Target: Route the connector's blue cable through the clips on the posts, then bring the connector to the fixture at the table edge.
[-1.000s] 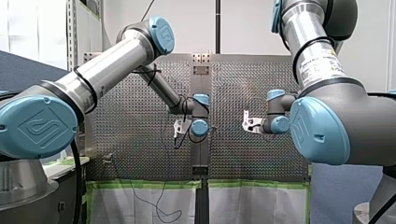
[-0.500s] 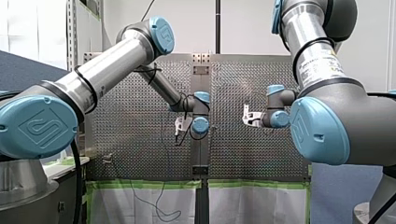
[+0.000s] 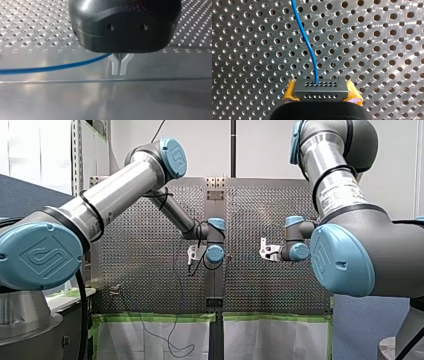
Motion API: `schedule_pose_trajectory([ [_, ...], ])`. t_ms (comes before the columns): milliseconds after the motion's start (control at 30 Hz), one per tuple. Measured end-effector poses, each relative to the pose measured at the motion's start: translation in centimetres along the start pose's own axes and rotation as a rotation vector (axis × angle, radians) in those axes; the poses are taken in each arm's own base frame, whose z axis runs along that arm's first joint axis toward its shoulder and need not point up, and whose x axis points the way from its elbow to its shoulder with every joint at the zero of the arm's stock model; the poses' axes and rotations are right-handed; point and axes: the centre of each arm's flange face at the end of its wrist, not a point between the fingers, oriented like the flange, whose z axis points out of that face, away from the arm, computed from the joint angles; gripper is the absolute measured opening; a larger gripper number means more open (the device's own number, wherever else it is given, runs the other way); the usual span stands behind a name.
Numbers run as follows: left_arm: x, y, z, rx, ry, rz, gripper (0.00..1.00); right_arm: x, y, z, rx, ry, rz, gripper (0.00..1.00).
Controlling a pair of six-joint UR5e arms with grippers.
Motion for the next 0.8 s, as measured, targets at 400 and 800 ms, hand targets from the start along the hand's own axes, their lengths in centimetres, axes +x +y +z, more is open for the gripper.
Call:
schedule_pose_trajectory([
  [400,0.05,-0.05,-0.07,0.001,0.002,0.001,0.06,0.17,-0.01,0.25,0.021,0.007,0.002,0.0],
  [800,0.06,-0.01,-0.11,-0.004,0.004,0.003,0.13,0.77,0.13,0.78,0.031,0.022,0.003,0.0],
])
